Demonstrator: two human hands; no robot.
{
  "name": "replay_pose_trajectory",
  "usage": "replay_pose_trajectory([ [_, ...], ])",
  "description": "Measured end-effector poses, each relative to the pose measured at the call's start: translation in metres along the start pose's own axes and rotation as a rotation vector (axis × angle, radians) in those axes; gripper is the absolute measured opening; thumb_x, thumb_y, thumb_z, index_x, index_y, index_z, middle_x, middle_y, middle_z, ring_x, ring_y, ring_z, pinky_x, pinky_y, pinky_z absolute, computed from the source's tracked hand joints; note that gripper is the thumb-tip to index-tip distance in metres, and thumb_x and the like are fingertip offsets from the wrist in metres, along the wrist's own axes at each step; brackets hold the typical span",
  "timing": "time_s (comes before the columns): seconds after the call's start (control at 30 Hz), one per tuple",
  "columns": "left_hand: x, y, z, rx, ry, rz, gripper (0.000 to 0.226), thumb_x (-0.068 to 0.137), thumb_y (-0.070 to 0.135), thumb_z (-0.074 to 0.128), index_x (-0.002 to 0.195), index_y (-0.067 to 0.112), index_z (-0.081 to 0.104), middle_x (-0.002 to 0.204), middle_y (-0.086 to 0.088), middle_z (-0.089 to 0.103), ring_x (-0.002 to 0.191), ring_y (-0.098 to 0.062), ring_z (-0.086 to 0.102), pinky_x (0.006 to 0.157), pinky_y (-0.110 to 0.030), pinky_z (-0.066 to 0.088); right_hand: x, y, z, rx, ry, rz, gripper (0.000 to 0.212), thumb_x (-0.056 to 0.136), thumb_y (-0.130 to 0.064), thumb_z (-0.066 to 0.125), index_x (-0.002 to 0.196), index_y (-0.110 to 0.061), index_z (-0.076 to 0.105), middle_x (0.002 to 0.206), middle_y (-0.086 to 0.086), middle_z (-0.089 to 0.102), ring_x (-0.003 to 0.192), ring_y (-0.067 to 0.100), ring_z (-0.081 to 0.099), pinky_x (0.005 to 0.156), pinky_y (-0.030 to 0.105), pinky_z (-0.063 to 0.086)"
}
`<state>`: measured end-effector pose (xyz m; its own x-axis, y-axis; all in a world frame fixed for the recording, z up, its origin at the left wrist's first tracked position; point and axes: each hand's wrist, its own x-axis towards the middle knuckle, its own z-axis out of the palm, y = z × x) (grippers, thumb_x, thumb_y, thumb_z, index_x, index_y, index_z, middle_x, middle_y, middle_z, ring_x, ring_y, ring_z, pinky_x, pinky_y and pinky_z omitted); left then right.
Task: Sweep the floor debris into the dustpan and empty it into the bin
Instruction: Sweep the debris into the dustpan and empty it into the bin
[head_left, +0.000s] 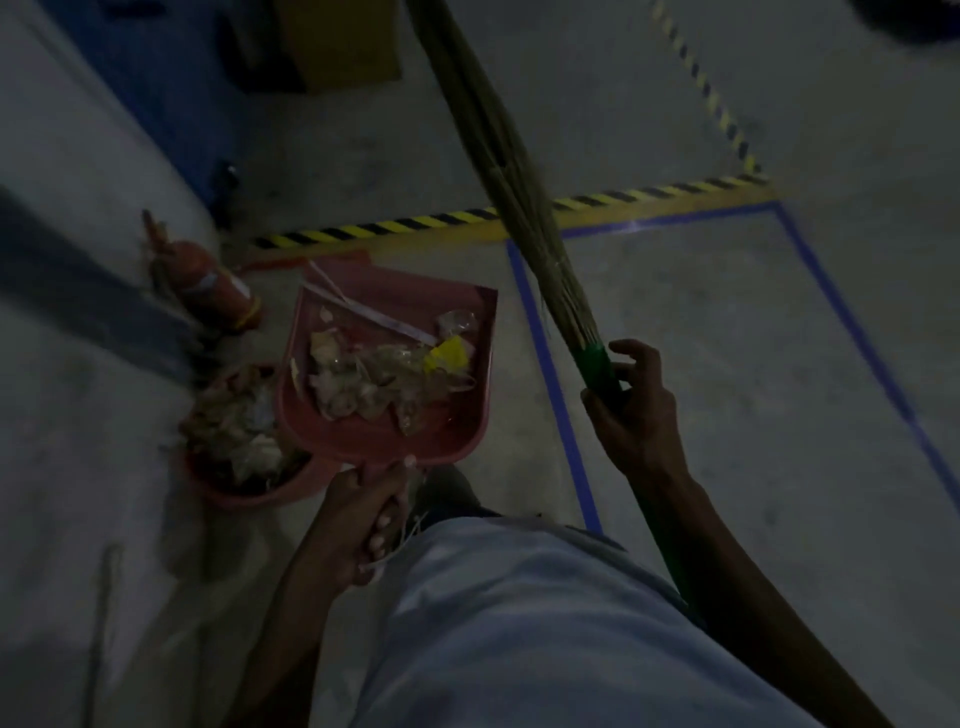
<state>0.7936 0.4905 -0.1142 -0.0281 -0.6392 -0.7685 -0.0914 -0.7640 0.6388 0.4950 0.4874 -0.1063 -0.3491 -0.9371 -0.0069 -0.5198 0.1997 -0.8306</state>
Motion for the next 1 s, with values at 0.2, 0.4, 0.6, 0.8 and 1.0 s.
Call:
replay_pose_trajectory([
  [0.2,0.011,-0.030,-0.053,-0.197,0.131,0.036,0.046,0.089,0.049,0.071,0.073,0.010,0.054,0.048,-0.004,0.036,0.031,-0.014,0.032,0.042,-0.014,0.025,0.010,-0.030,0.051,-0.028,-0.130,-0.132,0.059,0.086,-0.004,0.070,0.136,-0.015,0.039,0.119,0.005,0.062,0.098,0.024,0.069,0.073,0.039,0.060],
  [0.4,0.040,-0.029,-0.133,-0.309,0.187,0.025,0.044,0.090,0.045,0.071,0.069,0.010,0.052,0.046,-0.003,0.036,0.031,-0.012,0.030,0.041,-0.013,0.023,0.019,-0.071,0.128,-0.049,-0.213,-0.157,0.063,0.085,-0.005,0.071,0.138,-0.016,0.038,0.127,0.014,0.061,0.105,0.019,0.066,0.074,0.031,0.060],
  [0.6,0.070,0.004,-0.227,-0.261,0.149,-0.068,0.045,0.096,0.042,0.065,0.063,0.015,0.050,0.040,0.004,0.034,0.028,-0.008,0.029,0.042,-0.012,0.020,0.027,-0.126,0.214,-0.110,-0.267,-0.127,0.062,0.086,-0.001,0.069,0.138,-0.011,0.038,0.127,0.017,0.062,0.089,0.015,0.067,0.061,0.018,0.057],
  [0.8,0.113,0.022,-0.306,-0.207,0.080,-0.161,0.039,0.097,0.040,0.064,0.068,0.016,0.055,0.043,0.006,0.039,0.031,-0.006,0.032,0.041,-0.014,0.023,0.021,-0.166,0.265,-0.127,-0.261,-0.003,0.061,0.087,-0.004,0.069,0.139,-0.016,0.039,0.130,0.010,0.060,0.101,0.016,0.065,0.071,0.021,0.057],
  [1.0,0.158,0.020,-0.337,-0.280,0.109,-0.180,0.037,0.094,0.036,0.069,0.060,0.021,0.063,0.046,0.006,0.041,0.033,-0.005,0.033,0.036,-0.016,0.021,0.009,-0.173,0.281,-0.067,-0.245,0.076,0.057,0.087,-0.004,0.070,0.134,-0.019,0.043,0.123,-0.002,0.058,0.110,0.019,0.063,0.075,0.018,0.057],
])
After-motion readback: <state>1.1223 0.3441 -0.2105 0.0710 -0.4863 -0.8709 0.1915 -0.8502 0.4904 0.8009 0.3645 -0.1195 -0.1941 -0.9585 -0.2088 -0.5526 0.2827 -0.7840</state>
